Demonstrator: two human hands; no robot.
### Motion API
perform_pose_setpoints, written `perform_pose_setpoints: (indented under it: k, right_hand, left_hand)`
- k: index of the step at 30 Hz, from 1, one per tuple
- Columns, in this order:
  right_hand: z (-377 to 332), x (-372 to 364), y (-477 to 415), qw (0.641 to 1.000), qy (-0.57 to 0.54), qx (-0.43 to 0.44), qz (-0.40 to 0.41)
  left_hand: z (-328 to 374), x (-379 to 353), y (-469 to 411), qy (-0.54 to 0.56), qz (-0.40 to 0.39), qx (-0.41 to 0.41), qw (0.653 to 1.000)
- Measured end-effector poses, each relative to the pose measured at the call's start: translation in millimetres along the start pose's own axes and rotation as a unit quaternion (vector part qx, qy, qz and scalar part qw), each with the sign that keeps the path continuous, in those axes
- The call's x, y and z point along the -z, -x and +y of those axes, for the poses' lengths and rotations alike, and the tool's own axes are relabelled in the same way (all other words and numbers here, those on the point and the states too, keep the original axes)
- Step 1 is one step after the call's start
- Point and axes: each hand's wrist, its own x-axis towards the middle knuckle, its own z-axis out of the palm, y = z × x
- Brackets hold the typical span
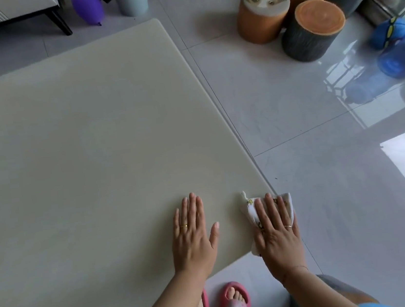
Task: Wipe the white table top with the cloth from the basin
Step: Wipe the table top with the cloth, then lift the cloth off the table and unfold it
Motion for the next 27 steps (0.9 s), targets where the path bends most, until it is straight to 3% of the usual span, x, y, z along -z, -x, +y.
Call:
perform_pose_setpoints:
  k: [6,10,11,13,15,17,18,20,22,27]
  right_hand:
    - [-10,16,24,0.99,-0.138,-0.024,0.031]
    - [-37,46,33,0.958,-0.248,-0.136,0.048]
    - [-45,56,33,0.917,-0.356,-0.17,0.049]
    - [-59,77,32,0.77,-0.6,-0.214,0.011]
    - [-69,93,30,0.644,-0.728,-0.23,-0.051]
    - [-77,105,25,0.569,-0.792,-0.21,-0.075]
    - [-79,111,22,0.555,-0.807,-0.185,-0.079]
    - [-89,125,20,0.571,-0.807,-0.127,-0.084]
    - [-102,139,24,0.613,-0.781,-0.098,-0.075]
    - [-118,181,47,0.705,-0.695,-0.133,0.045]
  left_hand:
    - [26,3,32,0.048,-0.037,-0.022,0.998]
    - [41,7,30,0.183,-0.056,0.017,0.981]
    - [46,14,27,0.255,-0.065,0.048,0.964]
    - [53,37,19,0.417,-0.092,0.131,0.895]
    - [57,65,12,0.546,-0.12,0.172,0.811]
    - [51,91,5,0.608,-0.143,0.17,0.762]
    - [48,103,2,0.623,-0.153,0.168,0.748]
    - [40,127,-1,0.635,-0.165,0.157,0.738]
    - [34,148,2,0.636,-0.16,0.142,0.741]
    - [47,196,15,0.616,-0.096,0.085,0.778]
